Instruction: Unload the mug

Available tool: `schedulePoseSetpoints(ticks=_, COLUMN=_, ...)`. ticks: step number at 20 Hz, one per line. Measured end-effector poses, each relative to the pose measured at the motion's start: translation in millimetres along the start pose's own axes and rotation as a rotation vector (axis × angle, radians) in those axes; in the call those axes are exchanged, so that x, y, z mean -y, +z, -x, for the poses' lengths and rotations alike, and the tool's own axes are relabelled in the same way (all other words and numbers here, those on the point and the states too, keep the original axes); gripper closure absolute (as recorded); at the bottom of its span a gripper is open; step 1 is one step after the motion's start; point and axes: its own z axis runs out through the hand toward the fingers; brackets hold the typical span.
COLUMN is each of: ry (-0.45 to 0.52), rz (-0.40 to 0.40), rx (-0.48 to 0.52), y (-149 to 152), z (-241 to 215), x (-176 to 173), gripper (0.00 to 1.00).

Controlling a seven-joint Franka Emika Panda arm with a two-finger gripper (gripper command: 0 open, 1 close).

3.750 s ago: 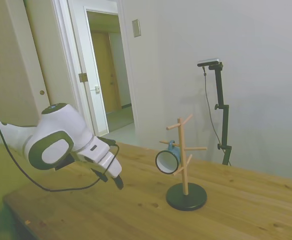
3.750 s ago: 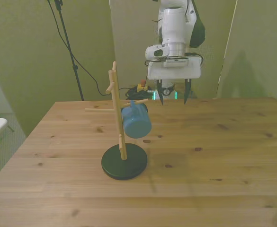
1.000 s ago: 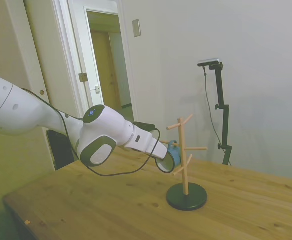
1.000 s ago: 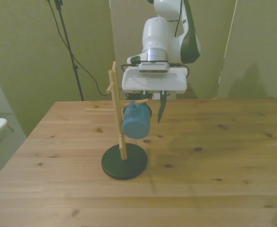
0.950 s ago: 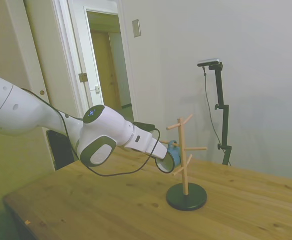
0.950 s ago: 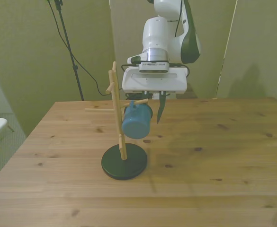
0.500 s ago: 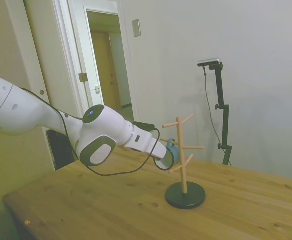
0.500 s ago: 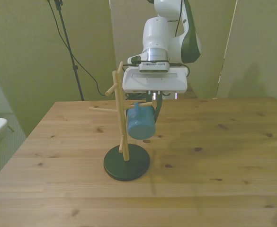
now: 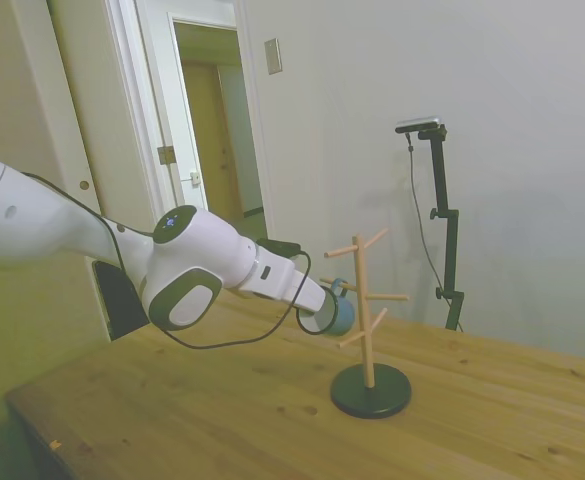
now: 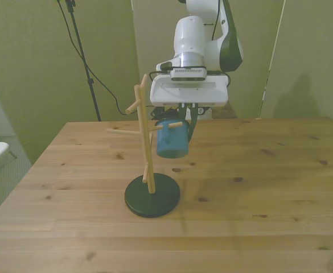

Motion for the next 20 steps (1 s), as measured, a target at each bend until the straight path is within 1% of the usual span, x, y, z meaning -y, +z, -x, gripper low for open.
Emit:
schedulePoseSetpoints(ticks=8, ry=-0.045, rz=-0.033, rx=-0.025, y=-22, z=6, x=13, gripper=1.0)
schedulePoseSetpoints(ticks=15, ry=-0.102, rz=-0.051, rx=-0.021, y=-30, z=29, x=42, gripper=1.0)
schedulePoseSetpoints(ticks=17, ry=-0.122, rz=-0.047, rx=0.007, y=-32, z=46, x=51, gripper=1.0)
schedulePoseSetpoints(ticks=20, ry=-0.162, rz=-0.011, rx=0.104, y=-39, z=79, x=62, gripper=1.0)
